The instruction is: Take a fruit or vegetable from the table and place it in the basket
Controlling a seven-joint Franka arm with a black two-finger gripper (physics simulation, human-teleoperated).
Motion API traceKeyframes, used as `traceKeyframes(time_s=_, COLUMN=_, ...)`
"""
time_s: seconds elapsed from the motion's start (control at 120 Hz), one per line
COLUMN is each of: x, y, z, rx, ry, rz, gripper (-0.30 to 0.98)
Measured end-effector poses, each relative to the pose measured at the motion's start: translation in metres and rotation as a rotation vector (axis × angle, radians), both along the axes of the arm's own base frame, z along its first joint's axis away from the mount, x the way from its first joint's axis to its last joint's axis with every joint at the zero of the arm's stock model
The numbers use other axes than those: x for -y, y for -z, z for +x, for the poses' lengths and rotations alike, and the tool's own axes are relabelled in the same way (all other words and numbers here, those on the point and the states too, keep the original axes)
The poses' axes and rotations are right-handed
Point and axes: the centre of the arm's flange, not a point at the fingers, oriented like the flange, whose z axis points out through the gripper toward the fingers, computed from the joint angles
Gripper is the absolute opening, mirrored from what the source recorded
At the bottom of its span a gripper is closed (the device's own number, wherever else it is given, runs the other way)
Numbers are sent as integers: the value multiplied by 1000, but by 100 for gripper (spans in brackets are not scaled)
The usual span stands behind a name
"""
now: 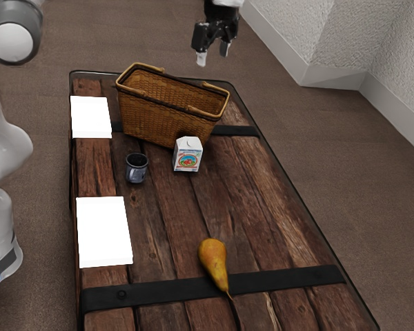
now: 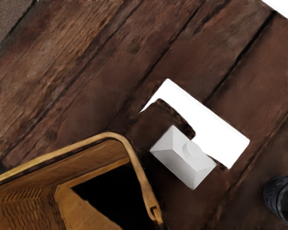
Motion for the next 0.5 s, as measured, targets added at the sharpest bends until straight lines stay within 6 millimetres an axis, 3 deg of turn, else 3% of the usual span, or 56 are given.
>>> traceKeyframes(time_s=0.025, x=33, y=4, z=3, rx=-9, ry=78, rz=22, gripper=69)
traceKeyframes(time_s=0.075, x=138, y=5, z=2, rx=-8, ry=304, rz=68, gripper=69)
traceKeyframes(time_s=0.108, x=196, y=6, z=-7, rx=-10, ry=428, rz=94, gripper=69)
traceKeyframes(time_s=0.15, x=249, y=11, z=-18, rx=-19, ry=551, rz=122, gripper=69)
traceKeyframes(time_s=0.192, x=282, y=16, z=-28, rx=-28, ry=647, rz=131, gripper=69)
traceKeyframes(time_s=0.258, x=301, y=42, z=-31, rx=-72, ry=733, rz=124, gripper=69)
traceKeyframes(time_s=0.317, x=305, y=82, z=-28, rx=-123, ry=778, rz=109, gripper=68)
traceKeyframes(time_s=0.375, x=306, y=108, z=-24, rx=-131, ry=810, rz=90, gripper=68)
traceKeyframes(time_s=0.5, x=305, y=141, z=-14, rx=-105, ry=842, rz=72, gripper=69)
